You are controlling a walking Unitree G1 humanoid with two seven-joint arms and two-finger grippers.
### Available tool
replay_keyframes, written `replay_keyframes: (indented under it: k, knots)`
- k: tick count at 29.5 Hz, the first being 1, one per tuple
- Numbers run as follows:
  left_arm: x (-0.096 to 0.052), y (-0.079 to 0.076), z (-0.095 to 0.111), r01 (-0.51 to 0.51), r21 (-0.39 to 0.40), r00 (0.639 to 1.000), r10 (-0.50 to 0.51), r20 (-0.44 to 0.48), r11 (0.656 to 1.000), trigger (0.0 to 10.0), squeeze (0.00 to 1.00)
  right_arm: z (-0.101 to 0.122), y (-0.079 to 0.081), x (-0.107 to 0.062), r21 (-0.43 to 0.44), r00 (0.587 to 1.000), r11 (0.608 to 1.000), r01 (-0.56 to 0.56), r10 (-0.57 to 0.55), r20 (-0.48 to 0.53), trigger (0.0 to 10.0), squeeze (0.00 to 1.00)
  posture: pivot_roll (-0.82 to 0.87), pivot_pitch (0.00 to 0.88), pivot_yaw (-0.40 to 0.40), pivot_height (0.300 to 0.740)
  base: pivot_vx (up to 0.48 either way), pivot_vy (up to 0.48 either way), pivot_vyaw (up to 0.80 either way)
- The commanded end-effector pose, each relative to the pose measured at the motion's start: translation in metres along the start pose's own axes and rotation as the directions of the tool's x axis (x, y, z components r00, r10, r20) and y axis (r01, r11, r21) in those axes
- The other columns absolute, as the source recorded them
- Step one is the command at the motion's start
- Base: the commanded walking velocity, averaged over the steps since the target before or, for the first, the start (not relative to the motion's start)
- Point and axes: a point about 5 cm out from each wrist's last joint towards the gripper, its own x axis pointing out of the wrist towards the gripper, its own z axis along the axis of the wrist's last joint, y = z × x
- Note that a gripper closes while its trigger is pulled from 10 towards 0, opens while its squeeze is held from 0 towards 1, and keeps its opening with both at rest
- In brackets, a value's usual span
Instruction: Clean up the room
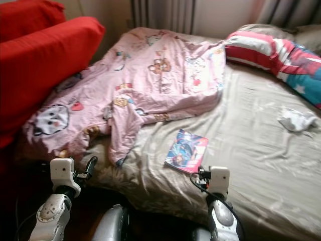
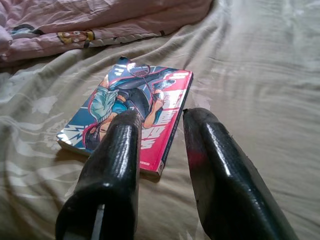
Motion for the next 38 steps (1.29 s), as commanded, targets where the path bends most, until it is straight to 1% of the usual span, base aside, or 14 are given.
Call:
replay_keyframes:
  k: [1, 11, 14, 27, 38]
  knots:
    - [-0.001, 0.0016, -0.0013, 0.005, 0.007, 1.0, -0.005, -0.011, 1.0, 10.0, 0.0, -0.0045, -0.002, -0.0021, 0.007, 1.0, 1.0, 0.013, -0.013, -0.023, 10.0, 0.0, 0.04, 0.104, 0.019, 0.637, 0.0, 0.0, 0.0]
    - [0.0004, 0.0007, -0.0002, 0.016, 0.011, 1.0, -0.016, -0.01, 1.0, 10.0, 0.0, -0.0046, 0.0002, -0.0013, 0.013, 1.0, 1.0, 0.004, -0.004, -0.023, 10.0, 0.0, 0.04, 0.108, 0.023, 0.637, 0.0, 0.0, 0.0]
    - [0.0006, 0.0007, 0.0001, 0.018, 0.012, 1.0, -0.018, -0.009, 1.0, 10.0, 0.0, -0.0055, 0.0029, -0.0013, -0.003, 1.0, 1.0, -0.012, 0.012, -0.029, 10.0, 0.0, 0.04, 0.114, 0.023, 0.637, 0.0, 0.0, 0.0]
    - [0.0031, 0.0001, 0.0021, 0.025, 0.016, 1.0, -0.025, -0.007, 1.0, 10.0, 0.0, -0.0072, 0.0036, -0.0006, -0.006, 0.999, 1.0, -0.015, 0.015, -0.047, 10.0, 0.0, 0.04, 0.12, 0.026, 0.637, 0.0, 0.0, 0.0]
    - [0.006, 0.0002, 0.0046, 0.027, 0.019, 1.0, -0.027, 0.001, 0.999, 10.0, 0.0, -0.0051, 0.006, 0.0018, -0.027, 0.998, 0.999, -0.033, 0.031, -0.046, 10.0, 0.0, 0.04, 0.122, 0.031, 0.637, 0.272, 0.0, 0.0]
